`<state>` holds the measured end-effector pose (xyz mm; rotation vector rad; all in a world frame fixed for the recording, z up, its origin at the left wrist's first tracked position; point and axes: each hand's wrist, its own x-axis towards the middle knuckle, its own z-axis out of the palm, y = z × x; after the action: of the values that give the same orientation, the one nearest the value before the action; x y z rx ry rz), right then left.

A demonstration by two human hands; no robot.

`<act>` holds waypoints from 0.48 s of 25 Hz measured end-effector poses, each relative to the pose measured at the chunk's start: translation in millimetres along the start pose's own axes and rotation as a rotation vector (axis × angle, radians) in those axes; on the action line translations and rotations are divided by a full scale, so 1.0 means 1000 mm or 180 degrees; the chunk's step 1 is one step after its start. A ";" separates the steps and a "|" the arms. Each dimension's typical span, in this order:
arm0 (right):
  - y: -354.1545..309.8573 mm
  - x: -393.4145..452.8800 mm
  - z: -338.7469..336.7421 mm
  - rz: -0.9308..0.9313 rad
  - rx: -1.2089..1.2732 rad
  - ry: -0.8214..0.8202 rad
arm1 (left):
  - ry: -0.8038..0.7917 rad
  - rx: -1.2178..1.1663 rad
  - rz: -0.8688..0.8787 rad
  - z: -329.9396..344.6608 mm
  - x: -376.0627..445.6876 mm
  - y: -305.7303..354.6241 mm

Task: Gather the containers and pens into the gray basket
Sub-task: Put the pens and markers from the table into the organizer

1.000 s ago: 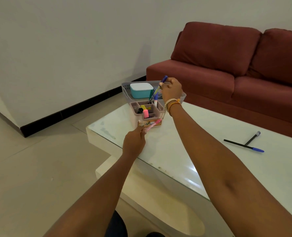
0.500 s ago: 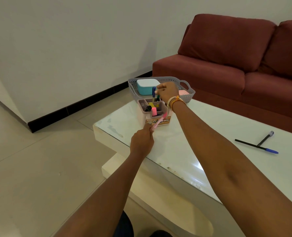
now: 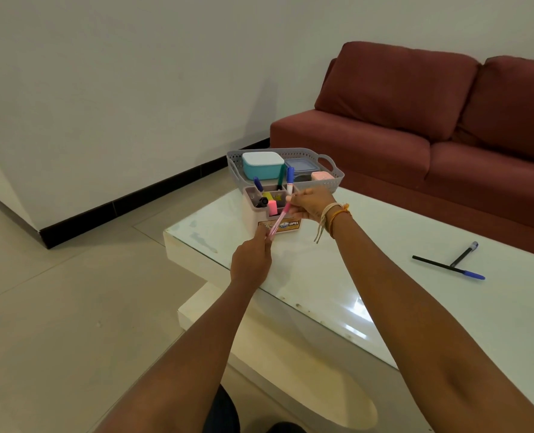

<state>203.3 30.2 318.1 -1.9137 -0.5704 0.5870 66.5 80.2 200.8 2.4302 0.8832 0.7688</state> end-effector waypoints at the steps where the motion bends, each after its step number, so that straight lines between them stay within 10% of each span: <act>1: -0.004 0.002 -0.003 -0.0088 0.0018 0.0055 | 0.0002 -0.0049 0.0009 0.000 0.001 0.000; 8: -0.057 0.035 -0.018 -0.1610 -0.0122 0.1622 | 0.0036 -0.0320 -0.0239 0.005 0.003 -0.004; 12: -0.062 0.048 -0.003 -0.1663 -0.0846 0.1419 | -0.0025 -0.0354 -0.0284 0.003 0.003 -0.002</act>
<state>233.9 81.1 369.3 -1.9458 -0.8397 -0.2577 69.7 83.3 198.7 2.2798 0.9144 0.7546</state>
